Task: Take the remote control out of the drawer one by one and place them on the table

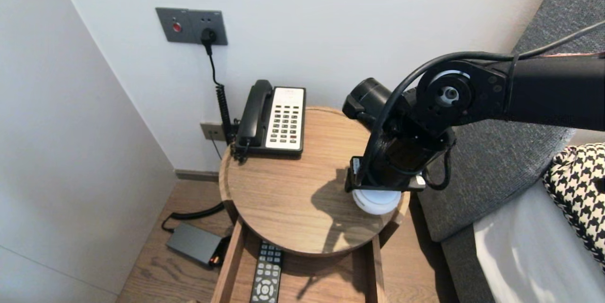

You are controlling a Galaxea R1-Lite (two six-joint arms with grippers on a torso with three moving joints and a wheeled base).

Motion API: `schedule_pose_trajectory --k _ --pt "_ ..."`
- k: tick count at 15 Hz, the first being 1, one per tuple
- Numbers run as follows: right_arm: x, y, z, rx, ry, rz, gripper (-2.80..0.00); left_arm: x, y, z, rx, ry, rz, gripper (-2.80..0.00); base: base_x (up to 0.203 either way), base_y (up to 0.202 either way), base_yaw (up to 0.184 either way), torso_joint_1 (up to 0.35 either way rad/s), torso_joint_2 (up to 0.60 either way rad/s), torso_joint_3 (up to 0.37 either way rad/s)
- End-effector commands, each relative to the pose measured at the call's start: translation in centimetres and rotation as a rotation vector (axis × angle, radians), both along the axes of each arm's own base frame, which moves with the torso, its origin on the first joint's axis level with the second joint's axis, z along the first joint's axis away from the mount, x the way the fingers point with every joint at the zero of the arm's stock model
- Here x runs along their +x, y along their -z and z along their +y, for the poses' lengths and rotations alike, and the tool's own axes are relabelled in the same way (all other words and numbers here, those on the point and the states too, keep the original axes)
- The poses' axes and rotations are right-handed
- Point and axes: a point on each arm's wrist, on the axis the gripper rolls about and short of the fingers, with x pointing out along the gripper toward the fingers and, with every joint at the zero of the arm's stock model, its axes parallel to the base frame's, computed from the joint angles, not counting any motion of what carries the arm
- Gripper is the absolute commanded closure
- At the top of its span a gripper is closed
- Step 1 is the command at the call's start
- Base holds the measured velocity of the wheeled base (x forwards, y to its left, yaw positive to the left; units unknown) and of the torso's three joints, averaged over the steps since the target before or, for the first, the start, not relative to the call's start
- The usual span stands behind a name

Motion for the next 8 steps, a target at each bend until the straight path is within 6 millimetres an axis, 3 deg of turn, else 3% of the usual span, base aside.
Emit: schedule_pose_trajectory --k 1,8 --pt "0.79 0.99 -0.16 -0.021 0.016 0.025 0.00 0.09 0.34 0.00 0.000 0.000 0.012 0.00 0.000 0.000 0.000 0.000 0.00 0.000" --pt "1.25 1.62 0.20 -0.025 0.016 0.038 0.00 0.09 0.34 0.00 0.000 0.000 0.012 0.00 0.000 0.000 0.000 0.000 0.00 0.000"
